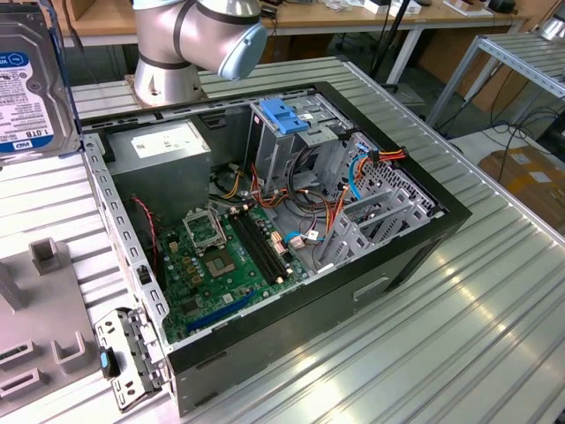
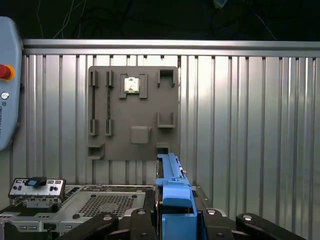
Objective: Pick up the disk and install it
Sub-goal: 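Pick up the disk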
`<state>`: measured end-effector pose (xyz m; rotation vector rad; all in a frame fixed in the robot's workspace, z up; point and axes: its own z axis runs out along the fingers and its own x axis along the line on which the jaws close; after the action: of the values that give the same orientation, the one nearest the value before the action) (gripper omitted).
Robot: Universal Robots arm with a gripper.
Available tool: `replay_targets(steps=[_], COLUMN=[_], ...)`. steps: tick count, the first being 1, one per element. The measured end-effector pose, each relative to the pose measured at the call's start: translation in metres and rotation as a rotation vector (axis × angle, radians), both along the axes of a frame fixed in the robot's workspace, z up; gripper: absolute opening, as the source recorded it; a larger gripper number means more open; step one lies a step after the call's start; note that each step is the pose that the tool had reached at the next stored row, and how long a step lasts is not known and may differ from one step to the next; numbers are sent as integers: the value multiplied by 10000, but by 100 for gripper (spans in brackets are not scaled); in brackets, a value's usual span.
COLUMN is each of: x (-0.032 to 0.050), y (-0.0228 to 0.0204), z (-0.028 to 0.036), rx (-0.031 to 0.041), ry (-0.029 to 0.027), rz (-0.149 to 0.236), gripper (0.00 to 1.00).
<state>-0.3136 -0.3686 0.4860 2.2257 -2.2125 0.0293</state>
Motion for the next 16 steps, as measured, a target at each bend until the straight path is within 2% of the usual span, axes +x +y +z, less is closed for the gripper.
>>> replay_targets(steps=[10,16], x=[150,211], y=[-1,-1], z=[0,-1], rx=[-1,0], ry=[1,0], rz=[-1,0], gripper=[37,37])
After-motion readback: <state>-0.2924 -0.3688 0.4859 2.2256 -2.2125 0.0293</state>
